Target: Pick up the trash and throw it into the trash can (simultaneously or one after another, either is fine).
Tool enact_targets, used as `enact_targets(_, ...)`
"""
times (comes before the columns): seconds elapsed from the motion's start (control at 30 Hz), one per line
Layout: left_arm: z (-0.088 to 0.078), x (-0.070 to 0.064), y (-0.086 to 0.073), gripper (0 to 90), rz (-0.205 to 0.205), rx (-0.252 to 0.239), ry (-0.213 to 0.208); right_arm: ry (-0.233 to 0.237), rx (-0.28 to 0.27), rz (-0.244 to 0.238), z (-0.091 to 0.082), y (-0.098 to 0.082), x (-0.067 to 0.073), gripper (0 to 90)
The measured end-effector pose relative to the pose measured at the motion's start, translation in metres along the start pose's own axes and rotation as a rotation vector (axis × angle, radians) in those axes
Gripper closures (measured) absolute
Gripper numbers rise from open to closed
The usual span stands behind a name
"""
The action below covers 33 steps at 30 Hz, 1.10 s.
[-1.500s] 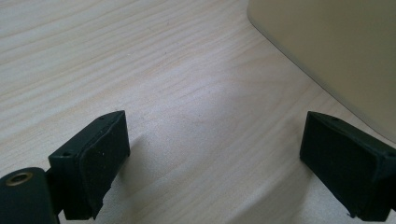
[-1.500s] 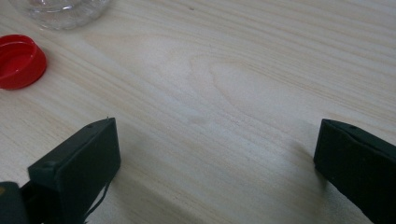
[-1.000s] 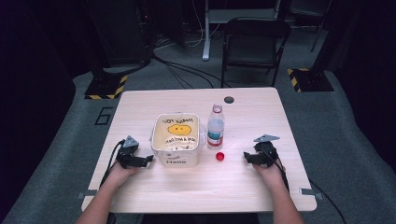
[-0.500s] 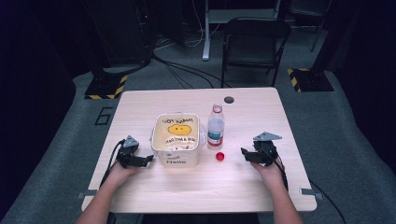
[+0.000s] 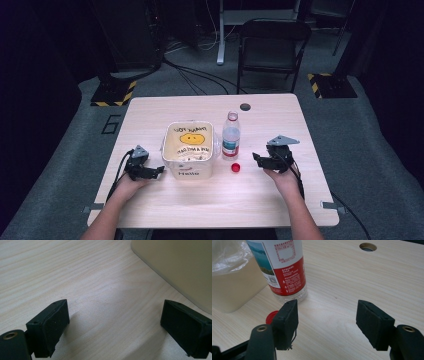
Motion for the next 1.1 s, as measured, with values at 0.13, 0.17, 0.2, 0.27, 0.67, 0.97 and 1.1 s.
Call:
enact_targets(0.13, 0.000, 0.001, 0.000, 8.2, 0.003, 0.003, -0.001, 0.013, 0.001, -0.016, -0.001, 0.008, 0.007, 33.0)
enact_targets(0.17, 0.000, 0.001, 0.000, 8.2, 0.002, 0.003, -0.001, 0.018, -0.001, -0.023, -0.001, 0.011, 0.008, 32.5)
enact_targets(0.2, 0.000, 0.001, 0.000, 8.2, 0.002, 0.003, -0.001, 0.024, -0.002, -0.024, -0.002, 0.013, 0.010, 31.6)
enact_targets(0.27, 0.000, 0.001, 0.000, 8.2, 0.003, 0.003, -0.001, 0.039, -0.007, -0.021, -0.002, 0.019, 0.015, 29.7)
enact_targets(0.67, 0.000, 0.001, 0.000, 8.2, 0.002, 0.003, -0.001, 0.073, 0.016, -0.056, 0.002, 0.037, 0.030, 25.0)
enact_targets(0.97, 0.000, 0.000, 0.000, 8.2, 0.000, 0.005, -0.005, 0.088, 0.009, -0.084, 0.006, 0.047, 0.042, 20.3)
enact_targets(1.1, 0.000, 0.000, 0.000, 8.2, 0.000, 0.005, -0.005, 0.090, 0.002, -0.083, 0.010, 0.049, 0.045, 18.0)
Point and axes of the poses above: each handheld gripper's, and its own axes: z roughly forward along the jaws, y roughly out of its top, x roughly to its left, the point moved 5 cm from there along z, roughly forward along the jaws, and after that the axes turned 14 degrees about z, right-handed, at the moved point
